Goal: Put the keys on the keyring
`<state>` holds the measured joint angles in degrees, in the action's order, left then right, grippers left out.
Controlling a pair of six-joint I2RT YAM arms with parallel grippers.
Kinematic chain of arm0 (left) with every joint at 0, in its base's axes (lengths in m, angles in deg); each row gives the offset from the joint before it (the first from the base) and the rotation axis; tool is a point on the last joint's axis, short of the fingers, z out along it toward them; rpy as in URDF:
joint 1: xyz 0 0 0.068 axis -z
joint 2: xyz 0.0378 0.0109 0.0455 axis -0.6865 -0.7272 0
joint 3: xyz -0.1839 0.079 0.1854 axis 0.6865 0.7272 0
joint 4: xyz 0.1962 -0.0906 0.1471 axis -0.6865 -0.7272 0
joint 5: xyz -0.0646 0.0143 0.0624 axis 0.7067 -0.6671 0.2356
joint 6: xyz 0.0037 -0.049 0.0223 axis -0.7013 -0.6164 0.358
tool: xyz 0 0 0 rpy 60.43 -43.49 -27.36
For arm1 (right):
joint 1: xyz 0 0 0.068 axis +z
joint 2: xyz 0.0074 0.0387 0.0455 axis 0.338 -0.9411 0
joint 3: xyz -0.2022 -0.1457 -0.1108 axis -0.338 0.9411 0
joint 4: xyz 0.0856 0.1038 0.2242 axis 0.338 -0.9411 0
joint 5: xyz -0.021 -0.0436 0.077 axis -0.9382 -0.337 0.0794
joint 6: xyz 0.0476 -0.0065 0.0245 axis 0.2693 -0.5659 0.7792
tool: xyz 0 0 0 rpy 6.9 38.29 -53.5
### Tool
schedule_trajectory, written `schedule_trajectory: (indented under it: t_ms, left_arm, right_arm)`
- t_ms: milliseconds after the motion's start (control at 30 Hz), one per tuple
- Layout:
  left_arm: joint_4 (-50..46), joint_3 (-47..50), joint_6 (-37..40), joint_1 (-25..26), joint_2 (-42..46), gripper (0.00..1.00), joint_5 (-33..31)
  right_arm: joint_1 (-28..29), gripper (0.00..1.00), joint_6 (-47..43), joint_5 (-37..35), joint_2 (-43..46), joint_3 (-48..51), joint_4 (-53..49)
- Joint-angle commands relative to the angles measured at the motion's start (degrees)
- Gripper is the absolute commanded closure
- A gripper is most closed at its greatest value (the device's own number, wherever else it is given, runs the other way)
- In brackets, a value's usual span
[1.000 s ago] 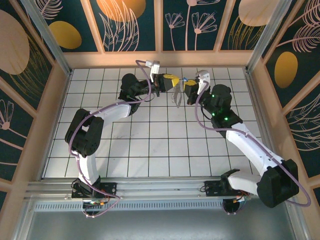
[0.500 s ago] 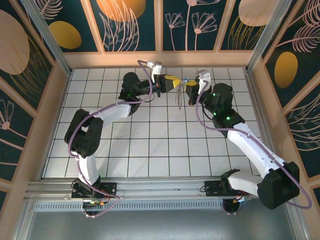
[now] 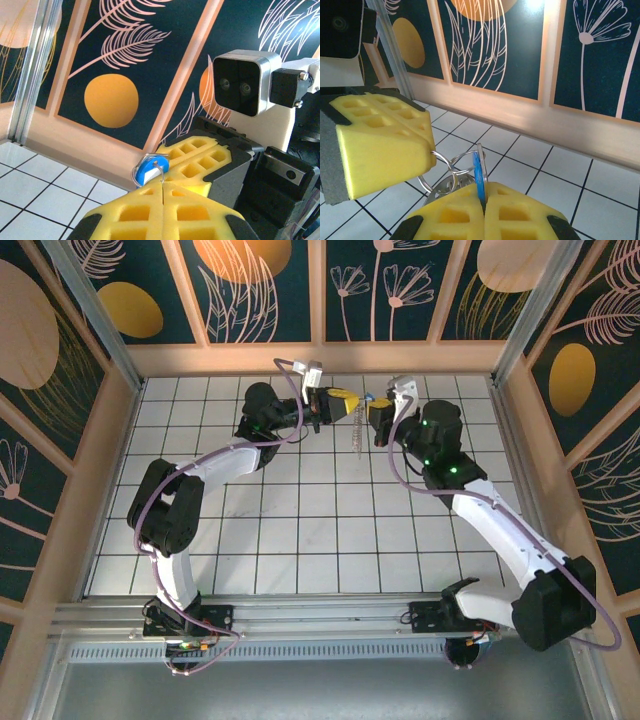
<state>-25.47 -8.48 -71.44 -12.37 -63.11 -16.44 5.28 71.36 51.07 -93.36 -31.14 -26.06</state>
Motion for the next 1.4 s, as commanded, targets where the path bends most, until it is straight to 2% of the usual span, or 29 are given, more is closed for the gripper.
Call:
schedule_trajectory:
  t_ms: [0,500,700,967,1300,1367]
  left_arm:
    - [0.97,-1.55,1.01,-0.07,2.5,1.0,1.49]
    - [1.14,-1.09,1.03,-0.09,2.72,1.0,1.51]
    - [0.79,-0.36,1.73,-0.06,2.83,1.0,1.06]
    - [1.06,0.12,1.58,-0.12,2.84,1.0,0.98]
    - [1.58,0.08,0.89,-0.05,2.76,1.0,-0.09]
    - [2.14,0.5,0.59,-0.04,2.82,0.89,-1.05]
  right_arm:
    - [0.29,1.0,-0.73,-0.54,-0.82,-2.4,1.16]
    - [1.27,1.0,-0.74,-1.17,-2.88,-3.14,1.69]
    - [-0.09,1.0,-0.74,-3.26,-1.3,-2.8,1.09]
    - [-2.66,1.0,-0.08,-3.05,1.06,-2.48,0.05]
    - [-2.8,1.0,0.5,-1.38,0.01,-3.72,-0.31]
    - [-2.78,1.0,0.67,-0.99,-0.86,-4.53,-0.5]
